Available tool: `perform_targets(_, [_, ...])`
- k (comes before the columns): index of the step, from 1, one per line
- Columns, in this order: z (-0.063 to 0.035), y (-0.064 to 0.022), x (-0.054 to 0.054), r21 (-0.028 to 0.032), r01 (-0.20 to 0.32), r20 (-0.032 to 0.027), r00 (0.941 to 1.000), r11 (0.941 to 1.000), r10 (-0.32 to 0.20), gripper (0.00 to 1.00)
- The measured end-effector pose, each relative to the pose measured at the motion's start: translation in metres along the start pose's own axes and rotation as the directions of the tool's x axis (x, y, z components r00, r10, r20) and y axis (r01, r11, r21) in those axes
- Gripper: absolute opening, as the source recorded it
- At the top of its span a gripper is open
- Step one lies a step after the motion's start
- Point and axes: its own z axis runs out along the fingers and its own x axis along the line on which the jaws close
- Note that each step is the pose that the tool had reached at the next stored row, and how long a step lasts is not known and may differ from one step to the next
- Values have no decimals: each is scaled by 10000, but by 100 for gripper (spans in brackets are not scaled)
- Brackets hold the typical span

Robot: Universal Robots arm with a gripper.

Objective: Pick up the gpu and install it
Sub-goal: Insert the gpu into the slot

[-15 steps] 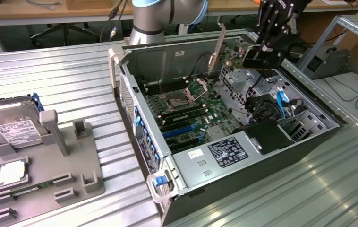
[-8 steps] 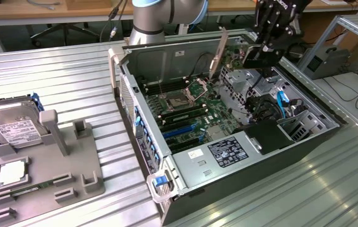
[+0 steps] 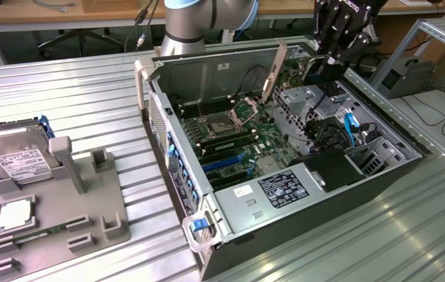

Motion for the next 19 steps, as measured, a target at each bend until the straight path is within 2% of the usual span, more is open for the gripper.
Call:
perform_targets(2, [0,5,-4,0,2,0,10000,10000,-2,27])
perform_targets(11, [1,128,-3,0,0,0,10000,10000,0,27])
perform_targets(19, [1,302,9,0,0,1,10000,10000,0,27])
